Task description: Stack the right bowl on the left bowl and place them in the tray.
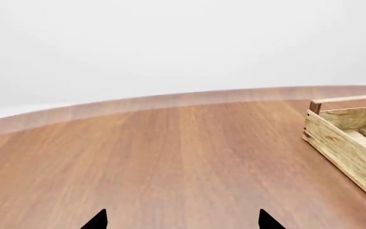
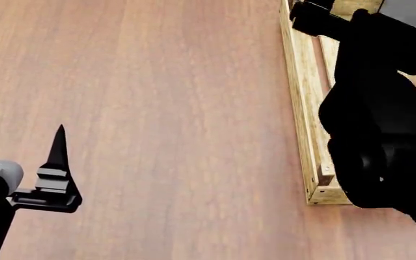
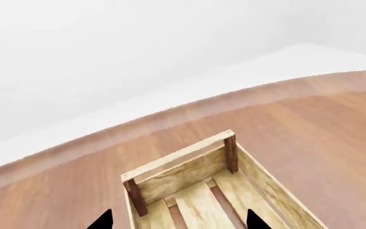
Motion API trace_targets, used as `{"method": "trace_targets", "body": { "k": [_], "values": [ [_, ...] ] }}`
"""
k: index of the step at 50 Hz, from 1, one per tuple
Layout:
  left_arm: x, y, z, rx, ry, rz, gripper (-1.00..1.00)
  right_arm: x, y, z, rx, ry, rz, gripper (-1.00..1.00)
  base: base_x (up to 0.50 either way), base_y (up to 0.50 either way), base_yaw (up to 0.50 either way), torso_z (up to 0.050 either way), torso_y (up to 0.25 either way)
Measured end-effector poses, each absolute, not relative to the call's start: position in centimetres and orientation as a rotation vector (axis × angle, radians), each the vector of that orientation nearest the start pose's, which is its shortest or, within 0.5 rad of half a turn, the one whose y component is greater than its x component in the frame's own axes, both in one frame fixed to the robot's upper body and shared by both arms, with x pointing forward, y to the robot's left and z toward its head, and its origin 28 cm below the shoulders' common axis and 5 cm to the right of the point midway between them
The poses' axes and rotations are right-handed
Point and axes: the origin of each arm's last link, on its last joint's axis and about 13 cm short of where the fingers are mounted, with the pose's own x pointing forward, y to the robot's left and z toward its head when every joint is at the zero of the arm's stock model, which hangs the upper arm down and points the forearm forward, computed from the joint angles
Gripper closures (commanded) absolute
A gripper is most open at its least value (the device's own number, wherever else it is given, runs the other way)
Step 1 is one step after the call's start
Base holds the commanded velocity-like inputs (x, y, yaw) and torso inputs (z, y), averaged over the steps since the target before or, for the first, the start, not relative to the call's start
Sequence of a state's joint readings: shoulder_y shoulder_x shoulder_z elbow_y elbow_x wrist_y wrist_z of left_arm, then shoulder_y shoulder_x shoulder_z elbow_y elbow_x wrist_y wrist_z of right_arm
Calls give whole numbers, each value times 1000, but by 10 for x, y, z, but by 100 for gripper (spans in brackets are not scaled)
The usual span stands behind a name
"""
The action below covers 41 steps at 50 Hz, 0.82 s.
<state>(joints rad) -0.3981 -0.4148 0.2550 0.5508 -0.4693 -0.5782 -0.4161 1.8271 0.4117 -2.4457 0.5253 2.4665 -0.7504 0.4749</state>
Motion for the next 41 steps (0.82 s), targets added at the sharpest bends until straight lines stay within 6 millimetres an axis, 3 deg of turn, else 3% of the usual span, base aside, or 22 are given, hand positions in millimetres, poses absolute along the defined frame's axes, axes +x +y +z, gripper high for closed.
{"method": "trace_targets", "body": {
  "k": [9,20,30,41],
  "values": [
    [244,213,169,64,-243,-48,-100,343,-104,234,98,-306,-103,-100,0,0,0,0,0],
    [244,212,172,70,-257,-49,-100,285,-86,213,84,-447,33,-100,0,0,0,0,0],
    [245,210,173,71,-263,-53,-100,251,-82,197,87,-512,91,-100,0,0,0,0,0],
    [246,209,173,71,-265,-54,-100,238,-80,187,98,-537,110,-100,0,0,0,0,0]
  ]
}}
